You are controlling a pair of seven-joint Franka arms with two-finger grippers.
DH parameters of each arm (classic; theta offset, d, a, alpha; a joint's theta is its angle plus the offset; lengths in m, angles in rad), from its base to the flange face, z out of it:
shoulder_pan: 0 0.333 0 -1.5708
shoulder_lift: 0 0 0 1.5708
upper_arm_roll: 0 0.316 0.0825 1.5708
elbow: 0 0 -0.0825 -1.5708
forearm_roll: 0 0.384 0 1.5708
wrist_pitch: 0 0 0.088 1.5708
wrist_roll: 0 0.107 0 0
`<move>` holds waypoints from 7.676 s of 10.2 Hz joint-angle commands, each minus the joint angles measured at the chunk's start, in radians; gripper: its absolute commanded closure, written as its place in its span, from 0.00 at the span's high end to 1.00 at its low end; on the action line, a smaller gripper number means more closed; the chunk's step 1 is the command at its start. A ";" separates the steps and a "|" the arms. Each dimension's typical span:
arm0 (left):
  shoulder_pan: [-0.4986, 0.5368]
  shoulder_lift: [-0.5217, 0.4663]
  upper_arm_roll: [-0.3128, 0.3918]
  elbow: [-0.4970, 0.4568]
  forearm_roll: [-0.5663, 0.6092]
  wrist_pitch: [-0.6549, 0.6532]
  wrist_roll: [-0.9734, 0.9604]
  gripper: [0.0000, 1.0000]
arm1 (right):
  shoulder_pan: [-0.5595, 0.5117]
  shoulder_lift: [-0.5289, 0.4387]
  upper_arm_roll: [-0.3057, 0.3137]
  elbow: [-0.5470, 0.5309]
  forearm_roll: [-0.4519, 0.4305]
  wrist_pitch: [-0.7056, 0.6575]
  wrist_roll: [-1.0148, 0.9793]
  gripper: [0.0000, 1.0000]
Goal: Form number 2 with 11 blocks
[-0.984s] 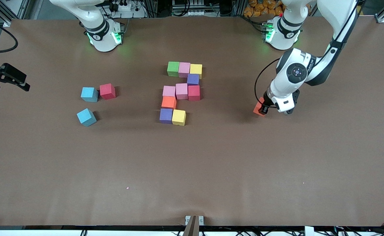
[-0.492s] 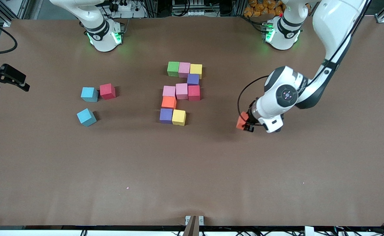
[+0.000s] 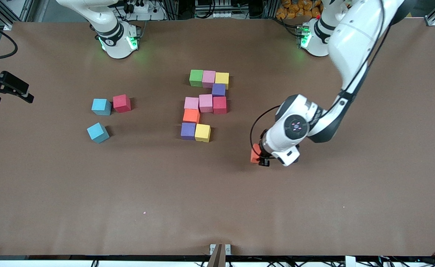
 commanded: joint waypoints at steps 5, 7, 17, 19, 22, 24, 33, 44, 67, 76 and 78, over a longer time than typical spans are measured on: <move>-0.172 0.102 0.041 0.125 0.021 0.021 -0.185 0.04 | -0.013 -0.011 -0.010 0.090 0.007 -0.119 -0.008 1.00; -0.214 0.112 0.041 0.125 0.019 0.021 -0.193 0.04 | -0.027 -0.011 -0.014 0.090 0.009 -0.136 -0.008 1.00; -0.294 0.159 0.039 0.123 0.013 0.044 -0.224 0.04 | -0.047 -0.005 -0.013 0.088 0.009 -0.135 -0.008 1.00; -0.296 0.159 0.039 0.123 0.004 0.044 -0.230 0.04 | -0.068 0.000 -0.011 0.088 0.024 -0.130 -0.008 1.00; -0.310 0.165 0.041 0.120 -0.004 0.044 -0.247 0.04 | -0.062 0.000 -0.008 0.088 0.024 -0.129 -0.008 1.00; -0.313 0.165 0.041 0.119 -0.004 0.044 -0.248 0.04 | -0.061 0.001 -0.005 0.088 0.025 -0.125 -0.008 1.00; -0.296 0.113 0.041 0.117 -0.005 0.014 -0.255 1.00 | -0.068 0.001 -0.010 0.090 0.024 -0.125 -0.010 1.00; -0.097 -0.086 0.041 0.114 0.151 -0.204 -0.165 1.00 | -0.068 0.000 -0.008 0.107 0.041 -0.116 -0.008 1.00; 0.279 -0.627 0.022 -0.319 0.023 -0.290 0.722 1.00 | -0.065 -0.005 -0.007 0.105 0.028 -0.121 -0.013 1.00; 0.299 -0.694 0.002 -0.202 -0.069 -0.496 1.426 1.00 | -0.012 0.044 -0.004 0.078 -0.096 -0.118 -0.036 1.00; 0.307 -0.692 0.005 -0.109 -0.108 -0.634 1.623 1.00 | 0.020 0.052 -0.001 0.053 -0.084 -0.068 -0.036 1.00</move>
